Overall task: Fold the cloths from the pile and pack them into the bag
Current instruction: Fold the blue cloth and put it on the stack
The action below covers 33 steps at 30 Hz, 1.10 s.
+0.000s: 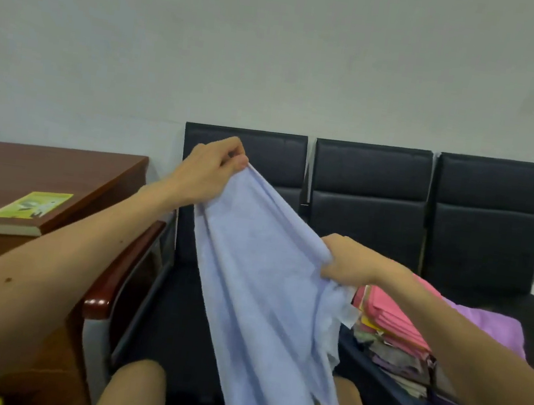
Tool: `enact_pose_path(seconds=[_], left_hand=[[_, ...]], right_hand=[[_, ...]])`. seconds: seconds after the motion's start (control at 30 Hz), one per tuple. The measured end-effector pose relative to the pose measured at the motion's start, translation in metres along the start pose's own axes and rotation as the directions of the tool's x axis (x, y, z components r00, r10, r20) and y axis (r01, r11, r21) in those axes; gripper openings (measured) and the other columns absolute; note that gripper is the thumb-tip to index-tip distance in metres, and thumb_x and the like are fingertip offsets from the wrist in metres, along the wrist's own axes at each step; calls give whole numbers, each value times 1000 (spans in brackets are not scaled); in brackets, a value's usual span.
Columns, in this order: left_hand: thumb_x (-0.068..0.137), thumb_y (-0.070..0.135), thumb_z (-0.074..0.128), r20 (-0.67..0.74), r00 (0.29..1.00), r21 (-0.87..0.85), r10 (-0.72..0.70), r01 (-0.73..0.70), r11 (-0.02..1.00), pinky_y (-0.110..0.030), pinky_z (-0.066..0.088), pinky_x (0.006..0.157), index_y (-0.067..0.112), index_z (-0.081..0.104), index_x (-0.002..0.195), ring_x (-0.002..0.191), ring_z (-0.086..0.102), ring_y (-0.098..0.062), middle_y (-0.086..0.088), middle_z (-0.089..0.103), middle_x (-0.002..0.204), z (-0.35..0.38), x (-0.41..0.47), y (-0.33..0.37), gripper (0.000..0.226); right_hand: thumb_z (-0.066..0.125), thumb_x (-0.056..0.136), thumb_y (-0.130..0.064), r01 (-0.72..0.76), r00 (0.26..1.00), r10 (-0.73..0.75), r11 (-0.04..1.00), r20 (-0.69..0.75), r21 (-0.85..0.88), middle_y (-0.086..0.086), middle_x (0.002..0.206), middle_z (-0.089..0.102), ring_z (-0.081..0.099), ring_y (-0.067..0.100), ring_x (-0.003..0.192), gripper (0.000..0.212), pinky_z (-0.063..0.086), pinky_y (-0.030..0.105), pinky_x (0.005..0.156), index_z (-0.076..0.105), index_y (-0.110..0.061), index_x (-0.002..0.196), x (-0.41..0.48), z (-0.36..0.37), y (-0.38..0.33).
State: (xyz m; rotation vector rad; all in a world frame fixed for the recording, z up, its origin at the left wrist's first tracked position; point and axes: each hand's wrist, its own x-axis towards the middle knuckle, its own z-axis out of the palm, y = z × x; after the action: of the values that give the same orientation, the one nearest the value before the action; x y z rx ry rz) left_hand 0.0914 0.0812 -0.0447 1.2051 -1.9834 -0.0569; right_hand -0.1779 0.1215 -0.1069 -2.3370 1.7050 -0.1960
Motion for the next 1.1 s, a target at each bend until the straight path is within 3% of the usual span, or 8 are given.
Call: enact_pose_path(seconds=[0.13,0.3,0.43,0.53,0.77,0.9,0.97,1.1], left_hand=[[104,27,45,42,987,121,-152,146,982,-40,41,68,14,55,90,70,53,-20,-1,58,72,9,-11,-37,20],[98,22,53,382,877,407,-292,124,905,-45,52,78,21,52,78,79,60,-28,-7,66,87,27,-29,-58,20],[97,28,59,262,962,-41,-80,94,995,-36,59,62,14,61,85,63,67,-20,-2,66,71,30,-45,10,18],[92,54,57,256,965,-427,-61,169,888,-31,56,51,13,62,80,55,66,-18,-1,65,63,27,-68,69,43],[66,76,70,320,942,-247,-101,186,951,-32,59,73,26,53,108,83,65,-12,7,65,96,36,-101,83,67],[97,31,59,184,982,-267,-54,102,958,-20,47,58,16,59,95,66,55,-2,7,59,79,47,-103,74,16],[103,25,48,183,978,-313,-103,157,937,-19,43,56,11,62,89,63,55,-6,2,60,74,46,-98,66,23],[103,21,43,204,962,-411,-179,251,876,-24,52,74,20,69,93,85,65,-12,7,70,89,36,-85,56,28]], right_hand=[[58,76,-4,-40,999,40,999,6,-7,0,75,57,49,18,66,19,36,27,53,52,-21,72,-17,-21,6],[61,80,-6,-26,999,3,897,54,440,15,95,72,67,23,78,19,53,37,69,67,-9,97,-23,-48,-10],[60,84,-4,-101,995,78,748,63,656,16,85,63,61,22,72,9,49,31,64,64,-6,91,-12,-51,-34],[53,86,1,-122,992,74,525,98,842,13,75,57,56,20,64,17,46,25,56,65,-7,76,-4,-48,-50],[55,87,6,-101,958,270,18,92,995,14,84,58,59,21,66,8,53,23,53,62,3,89,-2,-49,-61],[50,92,5,-61,963,269,140,21,988,10,93,62,63,23,81,16,56,25,66,65,7,96,-6,-46,-59],[54,94,-3,-3,977,210,224,-45,975,8,100,68,66,23,92,17,58,30,75,70,-3,102,-9,-45,-55],[66,91,-37,166,982,-66,750,-177,640,6,93,74,70,18,79,22,57,30,64,74,-18,98,-29,-43,-41]])
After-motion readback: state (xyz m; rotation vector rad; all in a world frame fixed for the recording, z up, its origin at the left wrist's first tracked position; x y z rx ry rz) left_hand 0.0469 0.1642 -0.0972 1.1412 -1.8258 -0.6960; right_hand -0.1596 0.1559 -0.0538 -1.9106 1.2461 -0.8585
